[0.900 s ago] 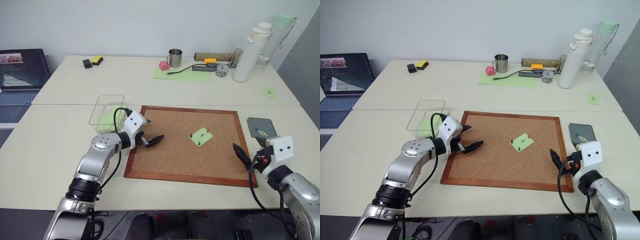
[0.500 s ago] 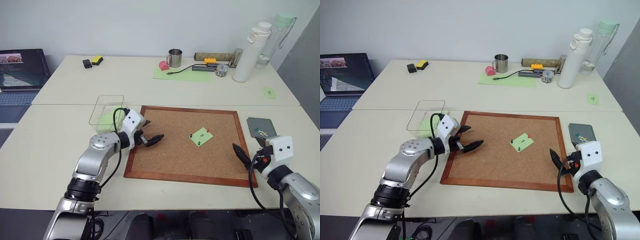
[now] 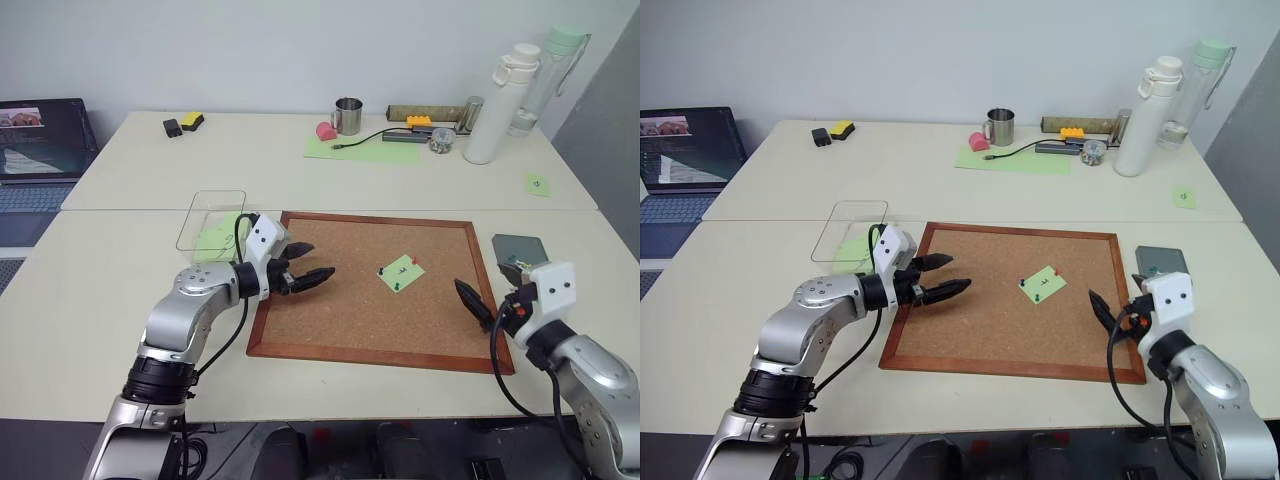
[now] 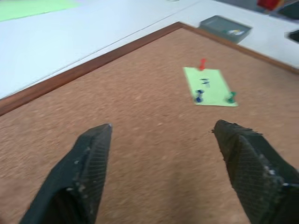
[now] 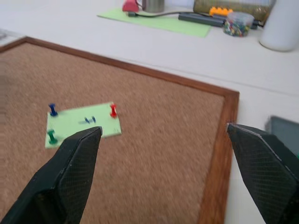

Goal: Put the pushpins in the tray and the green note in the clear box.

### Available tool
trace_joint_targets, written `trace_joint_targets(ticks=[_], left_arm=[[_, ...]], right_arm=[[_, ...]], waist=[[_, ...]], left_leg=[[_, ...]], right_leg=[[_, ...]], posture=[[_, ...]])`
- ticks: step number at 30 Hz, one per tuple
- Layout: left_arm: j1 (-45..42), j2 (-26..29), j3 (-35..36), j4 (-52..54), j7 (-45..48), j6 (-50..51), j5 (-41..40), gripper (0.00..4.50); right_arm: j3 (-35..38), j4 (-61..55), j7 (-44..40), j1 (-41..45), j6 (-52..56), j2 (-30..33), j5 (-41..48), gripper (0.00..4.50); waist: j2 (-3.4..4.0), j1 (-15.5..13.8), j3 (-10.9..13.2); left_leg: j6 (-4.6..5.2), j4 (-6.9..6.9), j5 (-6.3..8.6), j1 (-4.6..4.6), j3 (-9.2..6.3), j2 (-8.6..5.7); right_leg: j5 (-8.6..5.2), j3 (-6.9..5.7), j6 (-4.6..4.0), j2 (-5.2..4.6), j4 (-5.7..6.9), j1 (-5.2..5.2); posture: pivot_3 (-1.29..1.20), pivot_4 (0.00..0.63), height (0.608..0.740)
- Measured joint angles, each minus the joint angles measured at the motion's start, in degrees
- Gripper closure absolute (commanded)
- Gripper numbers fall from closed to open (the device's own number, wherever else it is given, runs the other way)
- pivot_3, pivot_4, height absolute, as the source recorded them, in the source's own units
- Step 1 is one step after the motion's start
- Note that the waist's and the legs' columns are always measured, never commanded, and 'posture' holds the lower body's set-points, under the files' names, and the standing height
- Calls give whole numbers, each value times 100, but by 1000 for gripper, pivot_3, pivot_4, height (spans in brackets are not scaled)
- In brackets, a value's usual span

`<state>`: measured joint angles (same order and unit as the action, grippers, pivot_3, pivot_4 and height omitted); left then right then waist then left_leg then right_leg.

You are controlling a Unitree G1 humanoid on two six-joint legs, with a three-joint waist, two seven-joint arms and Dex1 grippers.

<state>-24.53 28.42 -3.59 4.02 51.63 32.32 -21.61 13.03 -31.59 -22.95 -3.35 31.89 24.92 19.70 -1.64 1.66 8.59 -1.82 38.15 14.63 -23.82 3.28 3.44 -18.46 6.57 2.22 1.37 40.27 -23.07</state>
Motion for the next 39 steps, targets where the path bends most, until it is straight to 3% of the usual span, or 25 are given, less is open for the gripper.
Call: trace_joint_targets(ticks=[15,29,39], left_arm=[[222,-275,-578,199,-32,-64,78,4493],[385,-354,-1198,-482,-148,-1155,978,4493],[389,-359,-1166,-448,-146,-1047,959,4500]], right_arm=[[-1138,2341,56,1784,-597,-511,-657,0],[-1386,3591,115,2322,-965,-957,-955,0],[-1352,3616,134,2308,-1007,-1007,-935,1824]], waist=[[1,3,0],[3,4,-8],[5,8,-12]], left_leg=[[0,4,0,0,2,0],[1,7,0,5,5,0],[1,7,0,5,3,0]], right_leg=[[0,3,-1,0,3,-3],[1,4,-1,-4,11,0],[1,3,-1,-3,14,0]], posture=[[0,150,740],[0,150,740],[0,150,740]])
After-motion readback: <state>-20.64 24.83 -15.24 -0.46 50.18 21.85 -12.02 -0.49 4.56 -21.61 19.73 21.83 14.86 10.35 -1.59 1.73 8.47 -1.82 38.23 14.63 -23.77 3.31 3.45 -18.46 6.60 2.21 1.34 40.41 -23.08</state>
